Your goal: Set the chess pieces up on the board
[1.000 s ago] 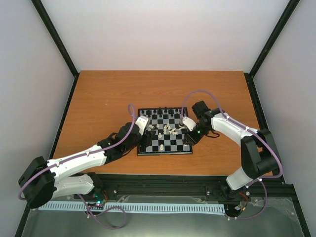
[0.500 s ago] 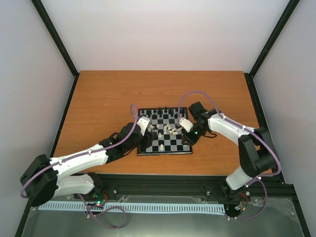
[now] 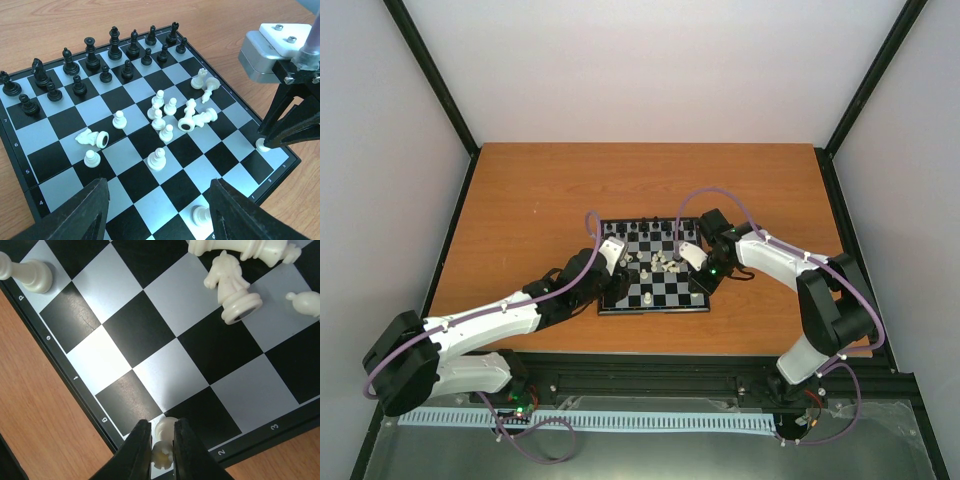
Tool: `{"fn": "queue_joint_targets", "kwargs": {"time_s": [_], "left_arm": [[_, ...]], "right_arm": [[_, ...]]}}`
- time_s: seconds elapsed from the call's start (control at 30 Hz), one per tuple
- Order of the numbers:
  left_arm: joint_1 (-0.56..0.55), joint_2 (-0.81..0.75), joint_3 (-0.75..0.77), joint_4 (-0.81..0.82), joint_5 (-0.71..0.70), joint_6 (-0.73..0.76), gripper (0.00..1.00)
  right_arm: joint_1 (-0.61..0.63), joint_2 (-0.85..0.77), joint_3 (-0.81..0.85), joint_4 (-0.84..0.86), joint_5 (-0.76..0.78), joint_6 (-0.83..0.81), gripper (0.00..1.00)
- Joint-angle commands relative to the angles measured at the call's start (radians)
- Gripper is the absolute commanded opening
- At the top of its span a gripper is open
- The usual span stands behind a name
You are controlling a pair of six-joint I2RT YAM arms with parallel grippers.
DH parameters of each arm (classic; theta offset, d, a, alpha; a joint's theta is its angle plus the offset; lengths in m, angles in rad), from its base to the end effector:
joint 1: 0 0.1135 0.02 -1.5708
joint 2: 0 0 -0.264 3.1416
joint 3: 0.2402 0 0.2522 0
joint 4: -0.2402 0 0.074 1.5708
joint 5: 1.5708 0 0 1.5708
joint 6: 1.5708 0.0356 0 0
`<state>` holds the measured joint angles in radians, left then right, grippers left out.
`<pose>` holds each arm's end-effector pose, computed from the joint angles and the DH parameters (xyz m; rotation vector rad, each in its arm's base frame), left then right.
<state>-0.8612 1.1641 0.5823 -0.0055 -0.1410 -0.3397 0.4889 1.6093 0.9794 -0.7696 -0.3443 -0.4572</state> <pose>0.1629 -0.1819 0.2109 0.4868 2.1474 -0.5377 0.2431 0.1429 0.1756 -1.3754 2.5912 0.5139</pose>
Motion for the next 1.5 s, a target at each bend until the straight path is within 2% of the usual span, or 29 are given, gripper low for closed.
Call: {"fn": "queue_joint_targets", "kwargs": {"time_s": [0.0,0.47,1.23,1.33,1.47], "left_arm": [[0.002,0.007,0.039,0.002,0.008,-0.008,0.56],[0.001,0.015,0.042,0.0,0.007,-0.008,0.56],[0.001,0.02,0.043,-0.003,0.009,-0.008,0.56],[0.001,0.026,0.046,-0.003,0.011,-0.008,0.56],[0.001,0.028,0.048,-0.006,0.007,-0.008,0.56]], "right_arm": [[0.008,-0.02,-0.02,0.003,0.013,-0.01,0.12],[0.008,-0.065,-0.061,-0.005,0.025,-0.02,0.08],[0.008,-0.056,-0.068,-0.03,-0.014,-0.034,0.09],[0.008,-0.055,-0.066,-0.025,-0.004,-0.028,0.12],[0.004,-0.074,-0.044,-0.033,-0.025,-0.02,0.23]]}}
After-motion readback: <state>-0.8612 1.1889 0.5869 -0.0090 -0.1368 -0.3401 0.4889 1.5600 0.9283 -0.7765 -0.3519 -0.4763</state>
